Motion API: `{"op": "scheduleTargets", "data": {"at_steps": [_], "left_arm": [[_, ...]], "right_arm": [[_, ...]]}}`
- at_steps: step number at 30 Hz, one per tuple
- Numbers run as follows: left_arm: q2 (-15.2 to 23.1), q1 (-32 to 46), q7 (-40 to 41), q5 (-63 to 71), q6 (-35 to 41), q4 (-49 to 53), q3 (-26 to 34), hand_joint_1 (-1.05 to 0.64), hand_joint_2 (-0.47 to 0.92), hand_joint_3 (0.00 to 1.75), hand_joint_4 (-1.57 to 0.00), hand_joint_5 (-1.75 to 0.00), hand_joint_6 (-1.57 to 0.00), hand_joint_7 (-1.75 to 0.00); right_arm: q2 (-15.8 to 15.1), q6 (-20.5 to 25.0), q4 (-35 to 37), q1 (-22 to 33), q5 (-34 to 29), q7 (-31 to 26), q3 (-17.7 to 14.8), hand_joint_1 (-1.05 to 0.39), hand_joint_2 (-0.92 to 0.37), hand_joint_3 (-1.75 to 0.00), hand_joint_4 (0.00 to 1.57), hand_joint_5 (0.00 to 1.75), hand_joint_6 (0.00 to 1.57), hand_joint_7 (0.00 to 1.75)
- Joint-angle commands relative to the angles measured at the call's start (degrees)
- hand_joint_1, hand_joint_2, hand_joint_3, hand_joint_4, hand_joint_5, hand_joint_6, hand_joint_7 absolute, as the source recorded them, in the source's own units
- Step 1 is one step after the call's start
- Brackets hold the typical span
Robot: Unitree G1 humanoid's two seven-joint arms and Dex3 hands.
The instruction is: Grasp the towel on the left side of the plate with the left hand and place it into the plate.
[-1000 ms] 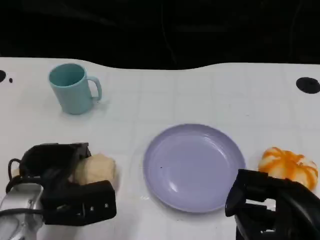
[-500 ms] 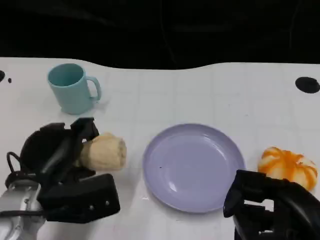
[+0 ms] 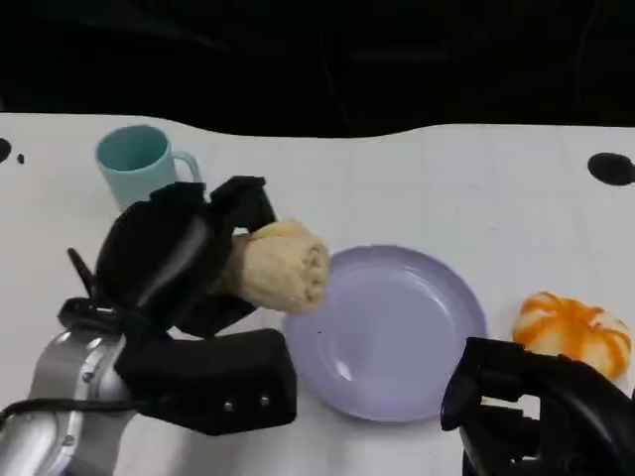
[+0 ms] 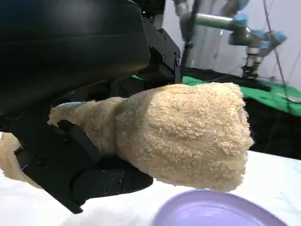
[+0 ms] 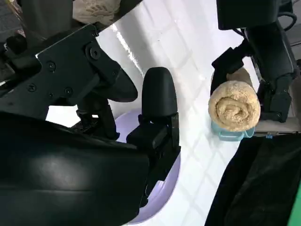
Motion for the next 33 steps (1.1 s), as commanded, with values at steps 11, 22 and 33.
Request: {"op": "scheduleTargets", "data": {"at_steps": [11,22,33], "left_arm": [[-11.4,-6.0,-9.9,3.2,7.3,-0.5,-9.9,-0.24,0.43,1.22,-0.92,-1.75,-0.73,-1.64],[-13.3,-9.6,-19.8,9.0,16.1,0.0,-15.1,-0.33,0.91,0.23,-0.65,-1.30,-0.88,-0.29],[-11.5,-10.2,-30.0,14.2,20.7,-3.7,-16.4,-0.70,0.92,0.18,-0.13,-0.39,-0.20,0.00]], "right_arm": [[-0.7,1.3,-2.4,0.7,1.1,0.0,-1.7,-0.08,-0.51,-1.28,0.75,1.75,0.67,1.54],[-0.6,1.7,-2.5,0.4,1.0,-0.3,-1.3,-0.07,-0.52,-1.27,0.75,1.75,0.66,1.55],[-0.5,1.8,-2.2,0.1,1.5,0.0,-2.1,-0.08,-0.52,-1.27,0.76,1.75,0.66,1.55]]}}
